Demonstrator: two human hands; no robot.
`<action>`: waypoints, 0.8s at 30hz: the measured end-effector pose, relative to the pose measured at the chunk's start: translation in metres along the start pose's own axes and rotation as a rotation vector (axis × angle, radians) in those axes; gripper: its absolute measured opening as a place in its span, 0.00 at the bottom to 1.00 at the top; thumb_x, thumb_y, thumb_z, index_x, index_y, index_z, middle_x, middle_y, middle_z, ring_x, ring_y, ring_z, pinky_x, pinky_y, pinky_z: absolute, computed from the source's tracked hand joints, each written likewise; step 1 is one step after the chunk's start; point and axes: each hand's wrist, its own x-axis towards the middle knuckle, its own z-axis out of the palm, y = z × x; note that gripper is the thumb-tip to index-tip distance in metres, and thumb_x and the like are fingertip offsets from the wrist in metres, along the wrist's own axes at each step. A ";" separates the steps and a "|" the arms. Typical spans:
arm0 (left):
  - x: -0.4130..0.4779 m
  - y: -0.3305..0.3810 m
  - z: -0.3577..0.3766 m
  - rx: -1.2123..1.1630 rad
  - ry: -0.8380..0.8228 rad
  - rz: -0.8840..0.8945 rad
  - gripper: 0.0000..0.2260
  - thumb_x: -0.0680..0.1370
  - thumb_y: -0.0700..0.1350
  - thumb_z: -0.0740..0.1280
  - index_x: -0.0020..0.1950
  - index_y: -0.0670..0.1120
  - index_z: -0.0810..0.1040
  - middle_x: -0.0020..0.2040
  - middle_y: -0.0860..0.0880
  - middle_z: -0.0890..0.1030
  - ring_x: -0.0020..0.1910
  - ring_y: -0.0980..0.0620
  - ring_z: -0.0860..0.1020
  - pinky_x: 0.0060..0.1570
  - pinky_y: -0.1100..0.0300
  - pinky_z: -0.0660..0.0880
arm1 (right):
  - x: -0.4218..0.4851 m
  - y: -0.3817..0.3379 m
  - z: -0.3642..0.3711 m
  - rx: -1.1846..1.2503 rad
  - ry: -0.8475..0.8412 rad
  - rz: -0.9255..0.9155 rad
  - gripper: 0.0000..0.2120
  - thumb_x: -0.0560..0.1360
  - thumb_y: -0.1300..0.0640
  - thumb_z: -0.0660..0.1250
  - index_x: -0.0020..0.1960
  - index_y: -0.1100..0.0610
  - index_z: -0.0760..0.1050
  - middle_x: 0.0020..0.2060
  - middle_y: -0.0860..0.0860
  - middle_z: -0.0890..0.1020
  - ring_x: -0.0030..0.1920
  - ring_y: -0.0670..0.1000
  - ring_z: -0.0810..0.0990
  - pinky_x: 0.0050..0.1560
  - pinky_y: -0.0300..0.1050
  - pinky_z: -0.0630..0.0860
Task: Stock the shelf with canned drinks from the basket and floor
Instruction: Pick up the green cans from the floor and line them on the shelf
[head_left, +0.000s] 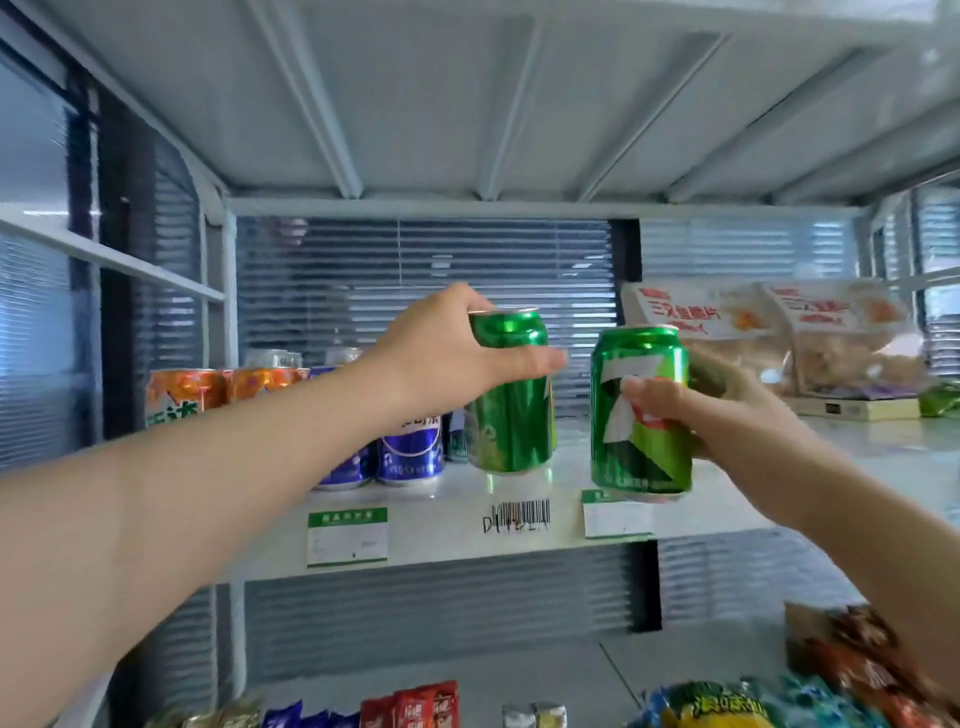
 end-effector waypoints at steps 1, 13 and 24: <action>0.009 0.000 0.005 0.024 -0.009 -0.018 0.30 0.60 0.70 0.72 0.54 0.53 0.74 0.48 0.56 0.79 0.45 0.58 0.77 0.41 0.60 0.75 | 0.009 -0.002 -0.001 -0.006 0.041 0.010 0.26 0.57 0.47 0.76 0.53 0.55 0.80 0.42 0.52 0.85 0.40 0.47 0.84 0.39 0.39 0.81; 0.056 -0.005 0.039 0.426 -0.248 -0.046 0.34 0.60 0.73 0.70 0.47 0.44 0.80 0.38 0.48 0.81 0.38 0.50 0.79 0.37 0.54 0.75 | 0.061 0.042 -0.017 -0.135 0.096 0.143 0.34 0.58 0.47 0.79 0.62 0.52 0.75 0.48 0.51 0.85 0.44 0.49 0.86 0.40 0.40 0.81; 0.069 0.006 0.032 0.647 -0.345 0.021 0.31 0.68 0.73 0.61 0.50 0.45 0.77 0.39 0.51 0.75 0.39 0.53 0.74 0.40 0.59 0.70 | 0.061 0.071 -0.012 -0.096 0.082 0.030 0.22 0.66 0.46 0.75 0.56 0.52 0.78 0.46 0.52 0.85 0.41 0.47 0.86 0.38 0.38 0.80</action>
